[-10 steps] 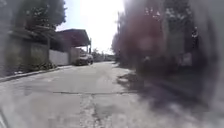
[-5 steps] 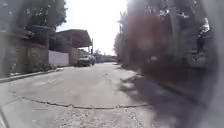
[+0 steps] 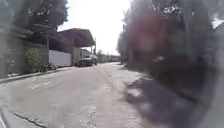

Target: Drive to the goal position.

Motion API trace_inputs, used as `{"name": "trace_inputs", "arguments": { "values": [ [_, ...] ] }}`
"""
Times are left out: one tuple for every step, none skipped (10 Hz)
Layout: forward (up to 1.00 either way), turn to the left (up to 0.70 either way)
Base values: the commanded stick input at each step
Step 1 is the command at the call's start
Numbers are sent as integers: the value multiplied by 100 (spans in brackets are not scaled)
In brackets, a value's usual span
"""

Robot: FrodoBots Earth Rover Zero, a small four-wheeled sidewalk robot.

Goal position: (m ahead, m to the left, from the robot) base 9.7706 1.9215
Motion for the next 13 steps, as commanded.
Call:
{"name": "trace_inputs", "arguments": {
  "values": [
    [100,4],
    [100,4],
    [100,-17],
    [100,-32],
    [100,-36],
    [100,-21],
    [100,4],
    [100,4],
    [100,4],
    [100,4],
    [100,4],
    [100,4],
    [100,4]
  ]
}}
